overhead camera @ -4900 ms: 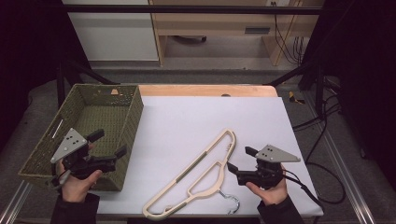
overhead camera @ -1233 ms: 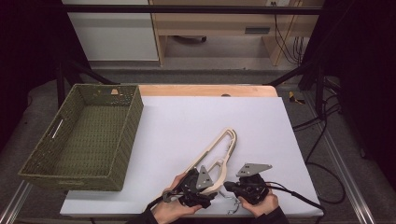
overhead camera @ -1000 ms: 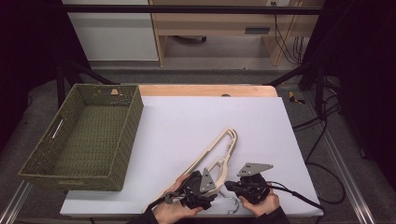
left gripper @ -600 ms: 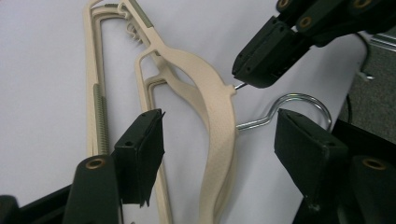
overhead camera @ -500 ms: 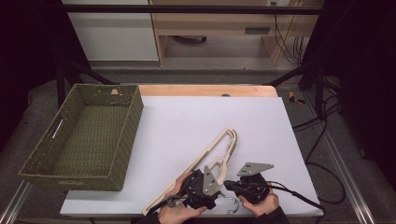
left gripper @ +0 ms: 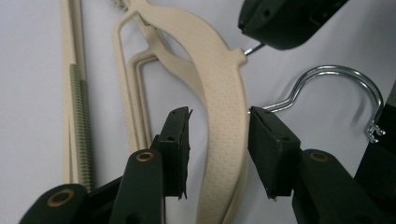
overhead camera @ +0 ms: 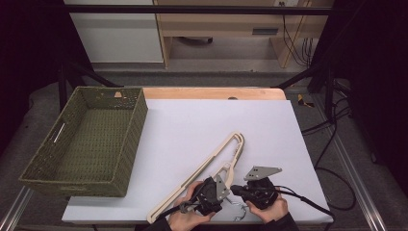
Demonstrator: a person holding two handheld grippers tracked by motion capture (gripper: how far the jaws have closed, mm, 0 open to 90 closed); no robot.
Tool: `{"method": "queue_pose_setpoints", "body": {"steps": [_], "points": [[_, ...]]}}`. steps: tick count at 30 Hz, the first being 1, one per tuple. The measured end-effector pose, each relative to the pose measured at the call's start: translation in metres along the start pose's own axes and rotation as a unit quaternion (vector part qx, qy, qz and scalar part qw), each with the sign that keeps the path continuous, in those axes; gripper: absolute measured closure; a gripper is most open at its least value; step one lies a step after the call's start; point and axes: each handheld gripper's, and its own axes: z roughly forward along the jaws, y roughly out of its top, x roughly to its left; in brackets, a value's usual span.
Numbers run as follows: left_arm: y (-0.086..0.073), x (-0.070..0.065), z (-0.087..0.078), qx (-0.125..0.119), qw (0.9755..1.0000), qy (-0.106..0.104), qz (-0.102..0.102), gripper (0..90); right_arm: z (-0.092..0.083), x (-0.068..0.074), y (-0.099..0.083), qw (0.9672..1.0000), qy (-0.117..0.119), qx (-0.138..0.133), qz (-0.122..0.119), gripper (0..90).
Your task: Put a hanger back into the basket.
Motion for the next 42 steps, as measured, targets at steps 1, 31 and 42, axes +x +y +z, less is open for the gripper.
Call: {"method": "queue_pose_setpoints", "body": {"steps": [1, 31, 42], "points": [[0.000, 0.000, 0.000, 0.008, 1.0000, -0.005, 0.001, 59.4, 0.000, 0.000, 0.001, 1.0000, -0.001, 0.001, -0.001, 89.1], [-0.006, 0.032, -0.038, -0.012, 0.9989, -0.009, -0.045, 77.0, -0.061, -0.037, -0.009, 0.9714, -0.098, -0.212, 0.044, 41.0], [-0.017, 0.064, -0.072, -0.031, 0.9950, 0.035, -0.088, 83.4, -0.055, -0.043, -0.014, 0.9696, -0.106, -0.216, 0.046, 25.3]]}}
